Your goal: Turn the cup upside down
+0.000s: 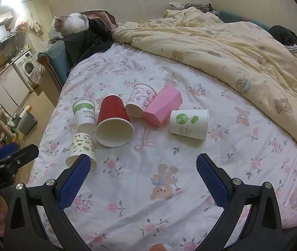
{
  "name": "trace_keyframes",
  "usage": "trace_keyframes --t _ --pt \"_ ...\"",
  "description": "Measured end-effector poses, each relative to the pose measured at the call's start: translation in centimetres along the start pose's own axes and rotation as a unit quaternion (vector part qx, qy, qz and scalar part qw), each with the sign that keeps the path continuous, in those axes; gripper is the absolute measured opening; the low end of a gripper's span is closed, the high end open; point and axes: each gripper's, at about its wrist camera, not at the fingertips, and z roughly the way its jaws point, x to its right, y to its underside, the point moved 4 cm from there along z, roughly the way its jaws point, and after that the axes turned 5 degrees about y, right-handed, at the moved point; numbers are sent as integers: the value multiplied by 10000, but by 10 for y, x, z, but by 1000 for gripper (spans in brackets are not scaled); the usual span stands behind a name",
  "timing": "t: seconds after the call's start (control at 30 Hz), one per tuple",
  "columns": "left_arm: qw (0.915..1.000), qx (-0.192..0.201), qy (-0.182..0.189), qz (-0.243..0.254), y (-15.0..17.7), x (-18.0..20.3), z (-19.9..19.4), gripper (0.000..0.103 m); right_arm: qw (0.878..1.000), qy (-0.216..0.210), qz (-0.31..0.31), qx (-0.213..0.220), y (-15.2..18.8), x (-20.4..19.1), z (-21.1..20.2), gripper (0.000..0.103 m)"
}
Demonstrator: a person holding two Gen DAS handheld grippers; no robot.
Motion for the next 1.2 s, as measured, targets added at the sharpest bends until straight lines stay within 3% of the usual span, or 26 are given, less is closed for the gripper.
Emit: trace_keyframes --t 1.2 --pt "10000 -18 -10 33 2 -1 0 103 10000 -9 16 -2 0 1 1 103"
